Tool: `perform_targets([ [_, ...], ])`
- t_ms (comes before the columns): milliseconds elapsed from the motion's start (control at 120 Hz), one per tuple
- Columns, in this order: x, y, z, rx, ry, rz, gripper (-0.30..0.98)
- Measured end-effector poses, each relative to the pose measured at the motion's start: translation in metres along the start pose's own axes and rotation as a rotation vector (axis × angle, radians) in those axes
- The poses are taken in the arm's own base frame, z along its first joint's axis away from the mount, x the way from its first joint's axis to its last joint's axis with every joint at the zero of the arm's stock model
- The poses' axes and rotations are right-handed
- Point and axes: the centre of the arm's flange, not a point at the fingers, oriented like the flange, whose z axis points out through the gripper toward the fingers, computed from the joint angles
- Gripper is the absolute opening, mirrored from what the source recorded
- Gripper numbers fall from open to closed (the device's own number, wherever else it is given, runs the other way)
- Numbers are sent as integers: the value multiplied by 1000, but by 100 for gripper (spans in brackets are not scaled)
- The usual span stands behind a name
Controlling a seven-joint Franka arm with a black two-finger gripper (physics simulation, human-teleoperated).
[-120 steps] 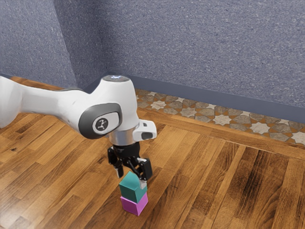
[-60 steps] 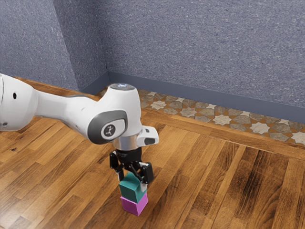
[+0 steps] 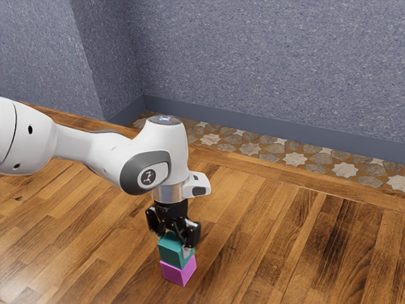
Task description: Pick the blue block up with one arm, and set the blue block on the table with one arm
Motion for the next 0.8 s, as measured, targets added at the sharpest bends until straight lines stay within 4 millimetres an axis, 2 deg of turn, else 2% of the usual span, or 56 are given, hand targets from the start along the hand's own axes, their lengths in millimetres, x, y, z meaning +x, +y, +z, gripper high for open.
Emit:
perform_targets([
  [283, 1, 1, -2, 6, 10, -1, 37],
  [458, 13, 2, -25, 14, 65, 5, 31],
  [525, 20, -11, -31, 23, 80, -14, 31],
  [625, 31, -46, -35, 37, 89, -70, 30],
  [725, 46, -77, -27, 57, 77, -121, 31],
  [800, 54, -84, -14, 74, 56, -132, 31],
])
